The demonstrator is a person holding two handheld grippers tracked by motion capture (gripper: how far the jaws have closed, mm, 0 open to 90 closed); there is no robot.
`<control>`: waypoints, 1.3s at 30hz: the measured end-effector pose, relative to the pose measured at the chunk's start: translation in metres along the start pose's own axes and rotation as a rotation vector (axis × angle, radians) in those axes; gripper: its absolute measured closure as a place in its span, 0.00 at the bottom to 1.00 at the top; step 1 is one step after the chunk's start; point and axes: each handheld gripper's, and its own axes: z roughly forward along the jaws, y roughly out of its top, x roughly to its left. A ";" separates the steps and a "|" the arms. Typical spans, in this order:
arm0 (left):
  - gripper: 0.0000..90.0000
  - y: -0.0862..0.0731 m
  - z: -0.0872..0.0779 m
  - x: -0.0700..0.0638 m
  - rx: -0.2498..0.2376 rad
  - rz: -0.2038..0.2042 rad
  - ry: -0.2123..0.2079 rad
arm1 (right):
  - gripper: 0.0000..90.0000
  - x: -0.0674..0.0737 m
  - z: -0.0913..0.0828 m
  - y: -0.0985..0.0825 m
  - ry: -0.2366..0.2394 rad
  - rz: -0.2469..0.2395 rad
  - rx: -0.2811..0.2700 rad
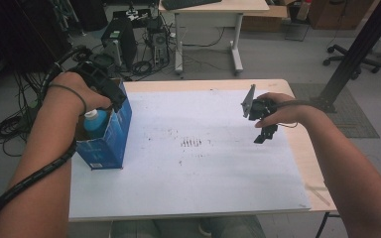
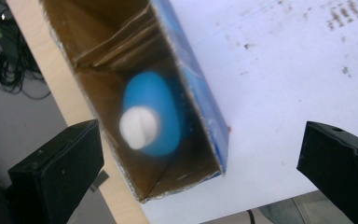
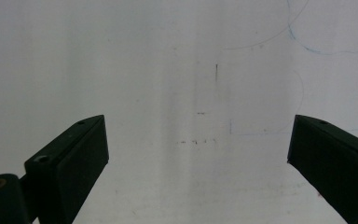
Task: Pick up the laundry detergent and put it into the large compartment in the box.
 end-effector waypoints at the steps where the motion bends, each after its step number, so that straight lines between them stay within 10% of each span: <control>1: 0.00 0.001 -0.002 -0.002 -0.004 0.015 0.000 | 0.06 0.000 -0.001 0.000 -0.001 0.002 0.005; 39: 0.01 0.025 -0.027 -0.098 -0.083 0.473 -0.063 | 0.06 0.007 -0.012 -0.003 0.001 0.002 0.017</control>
